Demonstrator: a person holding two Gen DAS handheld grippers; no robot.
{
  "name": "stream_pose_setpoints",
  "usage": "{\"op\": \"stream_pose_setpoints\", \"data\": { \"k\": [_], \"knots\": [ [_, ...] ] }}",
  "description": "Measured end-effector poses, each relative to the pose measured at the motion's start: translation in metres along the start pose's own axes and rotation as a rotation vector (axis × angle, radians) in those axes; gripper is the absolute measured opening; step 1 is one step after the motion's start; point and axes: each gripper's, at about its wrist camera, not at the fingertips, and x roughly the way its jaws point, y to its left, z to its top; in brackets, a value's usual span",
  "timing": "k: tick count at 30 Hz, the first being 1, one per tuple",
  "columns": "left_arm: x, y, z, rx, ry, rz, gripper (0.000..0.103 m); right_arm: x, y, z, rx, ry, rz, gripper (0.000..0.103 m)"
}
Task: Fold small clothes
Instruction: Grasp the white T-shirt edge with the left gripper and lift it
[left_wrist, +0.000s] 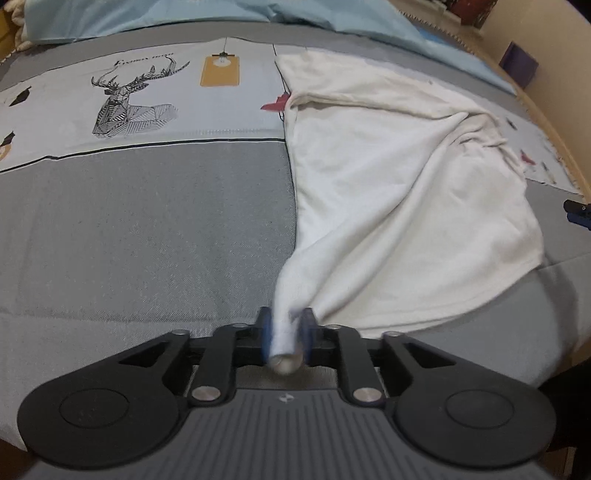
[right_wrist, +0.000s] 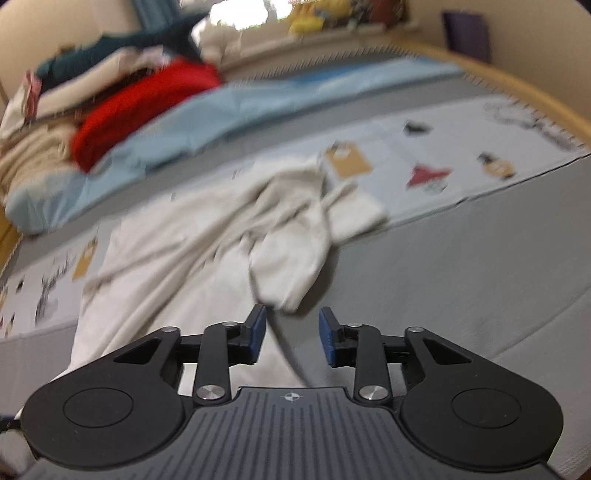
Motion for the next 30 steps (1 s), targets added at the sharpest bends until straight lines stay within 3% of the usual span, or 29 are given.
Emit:
{"op": "stream_pose_setpoints", "data": {
  "k": [2,6,11,13,14,15,24,27,30],
  "knots": [
    [0.006,-0.001,0.006,-0.009,0.001,-0.005,0.034,0.018,0.006,-0.002,-0.033,0.065,0.013,0.047],
    [0.017,0.003,0.010,-0.043,0.028,-0.005,0.035,0.049,0.019,-0.007,-0.117,0.163,-0.006,0.052],
    [0.031,0.007,0.015,-0.072,0.064,-0.003,0.034,0.074,0.030,-0.016,-0.183,0.251,-0.024,0.050],
    [0.033,0.007,0.015,-0.072,0.075,-0.005,0.027,0.074,0.033,-0.020,-0.222,0.268,-0.020,0.028],
    [0.033,0.006,0.015,-0.068,0.080,-0.004,0.018,0.072,0.035,-0.023,-0.244,0.270,-0.018,0.010],
    [0.033,0.004,0.015,-0.061,0.080,-0.003,0.014,0.069,0.036,-0.023,-0.261,0.262,-0.017,0.005],
    [0.001,-0.020,0.006,0.035,0.003,-0.022,0.009,-0.031,-0.015,-0.004,-0.122,0.057,0.103,0.004],
    [-0.013,-0.030,0.003,0.079,-0.022,-0.049,0.008,-0.058,-0.045,-0.012,-0.112,0.085,0.078,0.003],
    [-0.016,-0.048,-0.004,0.169,0.019,-0.092,0.008,-0.072,-0.073,-0.023,-0.112,0.166,0.035,0.003]
  ]
}}
